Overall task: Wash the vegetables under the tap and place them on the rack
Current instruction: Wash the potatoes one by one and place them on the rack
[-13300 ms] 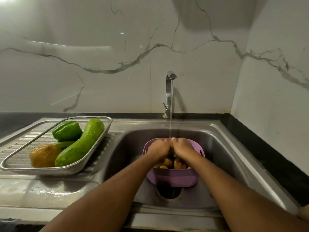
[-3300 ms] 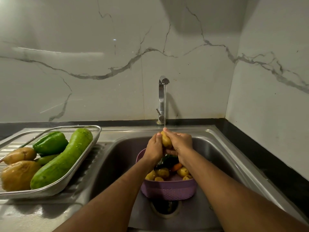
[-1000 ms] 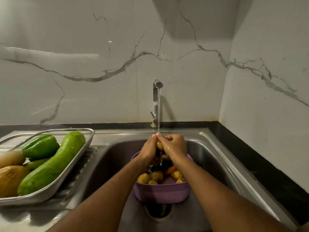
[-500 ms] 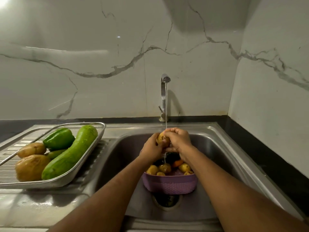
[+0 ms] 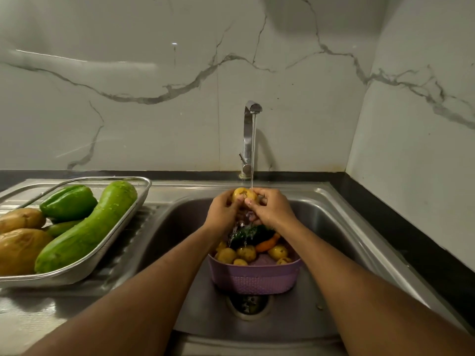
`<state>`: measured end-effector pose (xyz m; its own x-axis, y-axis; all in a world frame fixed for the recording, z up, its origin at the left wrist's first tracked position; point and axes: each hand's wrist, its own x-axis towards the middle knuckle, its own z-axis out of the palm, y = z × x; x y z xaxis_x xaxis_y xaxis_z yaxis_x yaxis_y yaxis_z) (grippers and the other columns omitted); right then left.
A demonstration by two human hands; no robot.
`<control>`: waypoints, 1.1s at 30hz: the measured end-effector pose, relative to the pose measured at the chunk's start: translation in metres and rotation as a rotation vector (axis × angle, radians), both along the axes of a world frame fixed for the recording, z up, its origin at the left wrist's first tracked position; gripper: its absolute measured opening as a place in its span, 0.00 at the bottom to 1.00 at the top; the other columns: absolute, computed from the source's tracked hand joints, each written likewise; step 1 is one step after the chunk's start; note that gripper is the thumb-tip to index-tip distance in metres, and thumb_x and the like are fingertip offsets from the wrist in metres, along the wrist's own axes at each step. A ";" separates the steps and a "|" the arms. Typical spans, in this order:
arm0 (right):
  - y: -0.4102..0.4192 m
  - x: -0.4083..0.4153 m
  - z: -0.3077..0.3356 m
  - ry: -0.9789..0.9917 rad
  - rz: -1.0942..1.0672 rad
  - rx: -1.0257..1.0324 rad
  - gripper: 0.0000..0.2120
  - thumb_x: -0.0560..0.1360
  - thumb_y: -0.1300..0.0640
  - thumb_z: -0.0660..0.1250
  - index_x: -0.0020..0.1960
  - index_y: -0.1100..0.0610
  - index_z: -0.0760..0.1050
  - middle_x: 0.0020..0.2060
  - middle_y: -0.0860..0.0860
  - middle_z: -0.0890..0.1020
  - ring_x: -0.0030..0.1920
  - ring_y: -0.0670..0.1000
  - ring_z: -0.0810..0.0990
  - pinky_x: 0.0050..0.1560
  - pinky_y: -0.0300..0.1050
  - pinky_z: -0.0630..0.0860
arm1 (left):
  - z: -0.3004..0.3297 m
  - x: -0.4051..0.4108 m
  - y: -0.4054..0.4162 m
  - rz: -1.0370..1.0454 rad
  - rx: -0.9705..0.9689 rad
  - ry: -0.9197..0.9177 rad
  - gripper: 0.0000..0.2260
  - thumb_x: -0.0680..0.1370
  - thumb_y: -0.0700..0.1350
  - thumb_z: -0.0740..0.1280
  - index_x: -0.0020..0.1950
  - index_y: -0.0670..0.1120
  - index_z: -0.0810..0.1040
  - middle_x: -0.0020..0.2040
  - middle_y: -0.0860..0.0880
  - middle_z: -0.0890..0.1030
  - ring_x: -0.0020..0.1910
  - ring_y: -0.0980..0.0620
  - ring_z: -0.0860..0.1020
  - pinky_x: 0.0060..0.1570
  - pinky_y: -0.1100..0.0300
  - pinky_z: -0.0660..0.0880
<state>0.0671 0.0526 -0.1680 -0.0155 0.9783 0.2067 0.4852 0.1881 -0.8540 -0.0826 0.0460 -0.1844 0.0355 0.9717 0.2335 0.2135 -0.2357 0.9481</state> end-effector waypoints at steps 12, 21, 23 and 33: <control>-0.017 0.010 -0.008 -0.238 0.023 0.014 0.09 0.78 0.54 0.72 0.57 0.52 0.78 0.42 0.51 0.84 0.37 0.51 0.85 0.38 0.44 0.83 | 0.003 0.028 -0.010 -0.023 -0.149 -0.047 0.11 0.85 0.48 0.62 0.66 0.48 0.78 0.54 0.49 0.81 0.51 0.53 0.80 0.45 0.60 0.78; -0.011 -0.001 -0.020 -0.244 -0.002 0.059 0.12 0.74 0.55 0.76 0.57 0.53 0.81 0.44 0.48 0.83 0.45 0.48 0.82 0.50 0.49 0.83 | 0.007 0.029 -0.007 0.065 -0.235 -0.143 0.08 0.85 0.49 0.63 0.53 0.47 0.79 0.47 0.45 0.80 0.41 0.52 0.76 0.35 0.61 0.72; -0.010 -0.004 -0.020 -0.286 -0.040 0.088 0.10 0.74 0.53 0.76 0.54 0.53 0.82 0.43 0.49 0.83 0.43 0.49 0.82 0.50 0.50 0.83 | 0.009 0.028 -0.008 0.059 -0.249 -0.146 0.10 0.85 0.52 0.62 0.52 0.49 0.79 0.47 0.46 0.80 0.43 0.52 0.78 0.37 0.60 0.74; -0.014 -0.002 -0.015 -0.348 -0.117 0.170 0.05 0.76 0.49 0.74 0.46 0.49 0.81 0.38 0.48 0.83 0.40 0.48 0.83 0.45 0.48 0.84 | 0.010 0.035 -0.009 0.081 -0.278 -0.088 0.13 0.87 0.50 0.56 0.59 0.48 0.78 0.54 0.43 0.80 0.49 0.48 0.78 0.47 0.53 0.78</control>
